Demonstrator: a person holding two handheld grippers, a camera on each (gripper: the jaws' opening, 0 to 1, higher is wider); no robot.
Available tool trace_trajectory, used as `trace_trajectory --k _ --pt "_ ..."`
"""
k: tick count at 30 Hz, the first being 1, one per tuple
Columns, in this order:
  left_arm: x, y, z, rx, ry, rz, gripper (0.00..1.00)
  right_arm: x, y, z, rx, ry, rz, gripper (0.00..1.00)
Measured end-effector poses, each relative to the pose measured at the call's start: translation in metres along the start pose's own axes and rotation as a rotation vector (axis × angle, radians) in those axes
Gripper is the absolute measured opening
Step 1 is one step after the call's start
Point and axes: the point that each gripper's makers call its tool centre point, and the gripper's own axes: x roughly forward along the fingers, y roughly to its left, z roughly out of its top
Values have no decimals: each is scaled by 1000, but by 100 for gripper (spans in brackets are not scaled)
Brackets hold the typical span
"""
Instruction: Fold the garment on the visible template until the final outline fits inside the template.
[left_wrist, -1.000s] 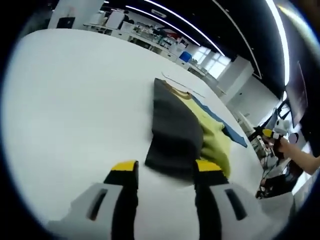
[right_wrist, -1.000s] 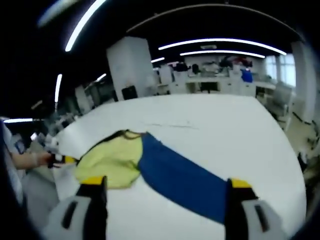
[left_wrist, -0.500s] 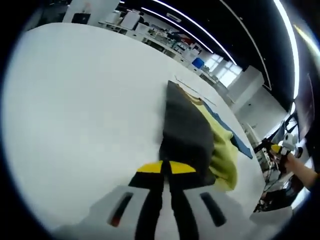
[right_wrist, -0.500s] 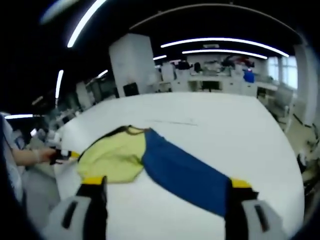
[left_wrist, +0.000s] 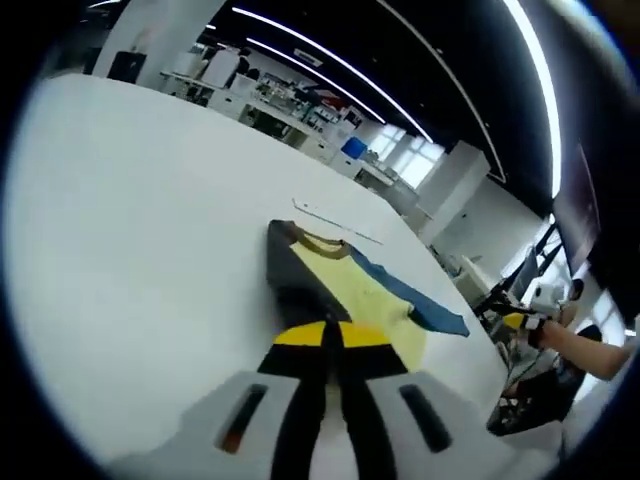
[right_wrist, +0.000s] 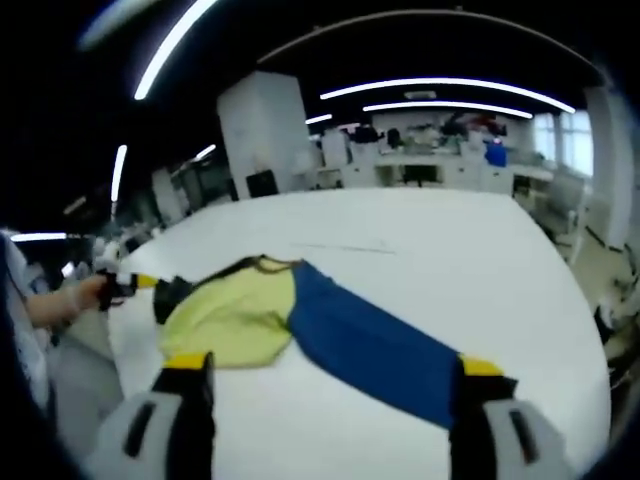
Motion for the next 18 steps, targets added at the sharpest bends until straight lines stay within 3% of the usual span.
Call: trace_trajectory --k 18 --pt "70 -78 10 46 40 -177 0 -5 -2 -2 6 -3 -7 99"
